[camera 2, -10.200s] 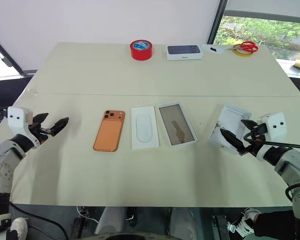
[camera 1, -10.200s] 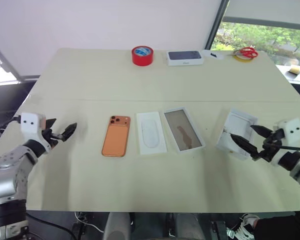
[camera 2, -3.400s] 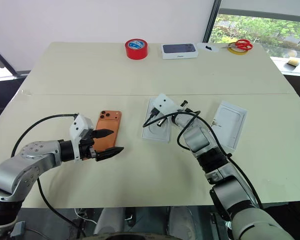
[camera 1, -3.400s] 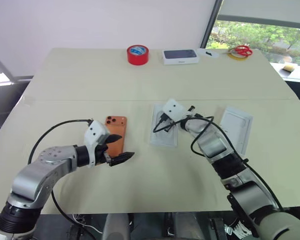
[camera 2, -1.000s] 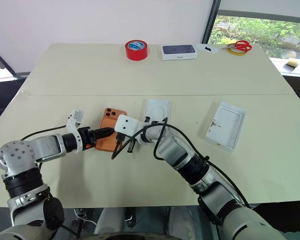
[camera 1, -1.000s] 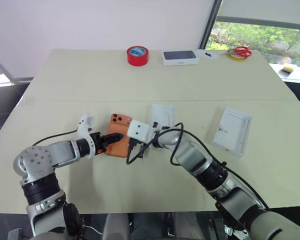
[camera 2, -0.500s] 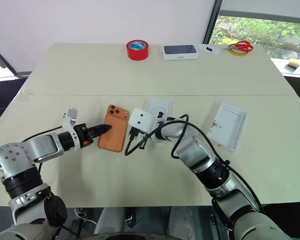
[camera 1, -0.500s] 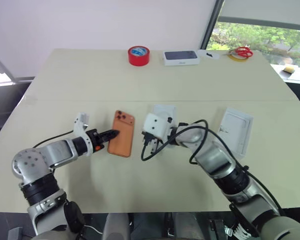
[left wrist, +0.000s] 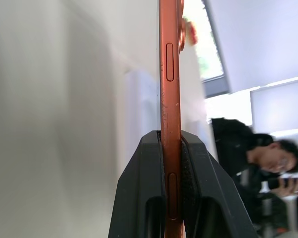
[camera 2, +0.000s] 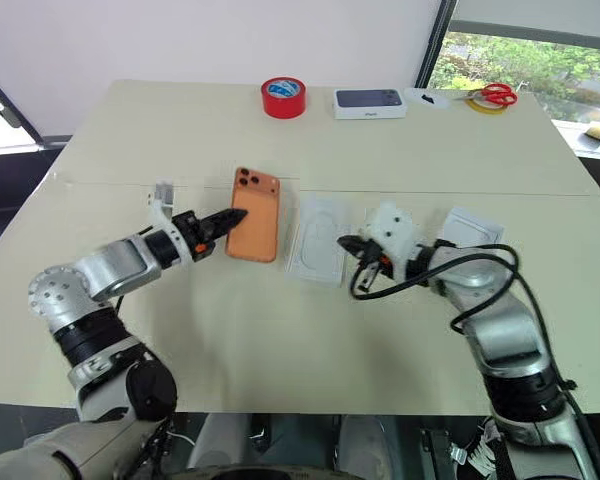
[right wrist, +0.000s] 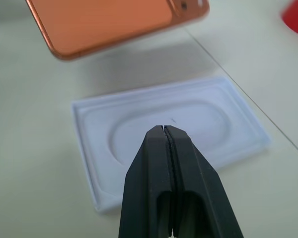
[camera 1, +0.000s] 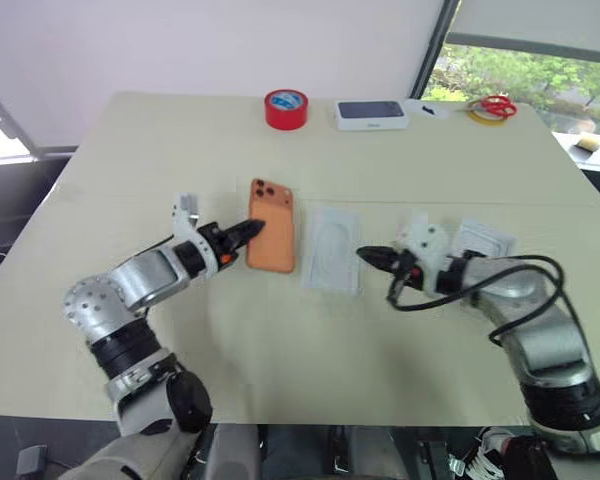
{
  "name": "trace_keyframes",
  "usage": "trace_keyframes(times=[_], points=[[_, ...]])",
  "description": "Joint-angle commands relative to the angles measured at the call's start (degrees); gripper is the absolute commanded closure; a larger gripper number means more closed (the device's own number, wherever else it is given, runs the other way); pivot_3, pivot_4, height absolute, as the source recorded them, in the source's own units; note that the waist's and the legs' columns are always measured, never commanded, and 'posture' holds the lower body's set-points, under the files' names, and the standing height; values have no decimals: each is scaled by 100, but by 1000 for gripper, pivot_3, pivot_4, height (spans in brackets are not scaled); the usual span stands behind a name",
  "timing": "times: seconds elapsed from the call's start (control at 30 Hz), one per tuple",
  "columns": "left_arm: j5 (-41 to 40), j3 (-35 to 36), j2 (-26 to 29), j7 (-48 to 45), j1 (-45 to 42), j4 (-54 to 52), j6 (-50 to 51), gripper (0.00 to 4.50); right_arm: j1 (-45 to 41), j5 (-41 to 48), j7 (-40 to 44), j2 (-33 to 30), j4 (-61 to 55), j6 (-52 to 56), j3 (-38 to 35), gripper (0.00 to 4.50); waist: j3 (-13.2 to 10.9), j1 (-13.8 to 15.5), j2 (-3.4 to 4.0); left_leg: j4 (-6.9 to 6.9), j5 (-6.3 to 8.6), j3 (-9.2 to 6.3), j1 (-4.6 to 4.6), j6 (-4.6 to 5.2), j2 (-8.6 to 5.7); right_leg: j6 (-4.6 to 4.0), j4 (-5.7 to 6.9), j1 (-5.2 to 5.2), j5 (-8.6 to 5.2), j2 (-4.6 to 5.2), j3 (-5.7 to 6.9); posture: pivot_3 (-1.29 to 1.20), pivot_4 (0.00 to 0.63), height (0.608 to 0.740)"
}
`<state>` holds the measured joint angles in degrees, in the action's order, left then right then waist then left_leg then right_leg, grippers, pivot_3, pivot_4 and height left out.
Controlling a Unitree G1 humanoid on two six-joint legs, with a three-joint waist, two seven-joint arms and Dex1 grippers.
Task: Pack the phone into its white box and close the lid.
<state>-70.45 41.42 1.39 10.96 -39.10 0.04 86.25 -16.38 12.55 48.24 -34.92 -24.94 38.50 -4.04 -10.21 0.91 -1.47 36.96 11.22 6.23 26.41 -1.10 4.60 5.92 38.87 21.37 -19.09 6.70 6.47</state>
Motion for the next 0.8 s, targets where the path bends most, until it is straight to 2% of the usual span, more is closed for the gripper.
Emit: trace_keyframes(times=[0.03,0.13,0.33,0.67,0.73,0.8], points=[[222,-702,-338,-6,-252,227,-376,4474,88,543,-52,-93,-268,112,-698,4500,-1,-7,-1,1,1,0,0,1,0,0,-2,-1,0,0,1,0,150,730],[582,-1191,-473,-197,-359,556,-729,4474,183,770,-156,-157,-406,237,-986,4500,-1,-28,-1,-2,1,2,0,2,1,0,-3,4,0,-3,1,0,150,730],[1130,-1911,-457,-592,-360,977,-1080,4474,518,917,-321,-361,-614,219,-1090,4500,-3,-18,2,-9,0,4,0,1,4,0,-3,8,0,-7,0,0,150,730],[1165,-1949,-551,-678,-195,948,-1133,4474,729,918,-469,-511,-619,19,-914,4500,-3,-16,2,-5,1,1,2,2,3,0,-3,7,0,-5,0,0,150,730],[1175,-1973,-592,-668,-160,925,-1153,3492,702,913,-479,-531,-581,-21,-860,4500,-3,-16,2,-5,1,0,2,2,3,0,-3,7,0,-5,0,0,150,730],[1186,-1994,-619,-662,-128,876,-1154,2693,675,896,-480,-555,-533,-76,-800,4500,-3,-14,2,-5,1,0,2,2,3,0,-3,6,0,-5,0,0,150,730]])
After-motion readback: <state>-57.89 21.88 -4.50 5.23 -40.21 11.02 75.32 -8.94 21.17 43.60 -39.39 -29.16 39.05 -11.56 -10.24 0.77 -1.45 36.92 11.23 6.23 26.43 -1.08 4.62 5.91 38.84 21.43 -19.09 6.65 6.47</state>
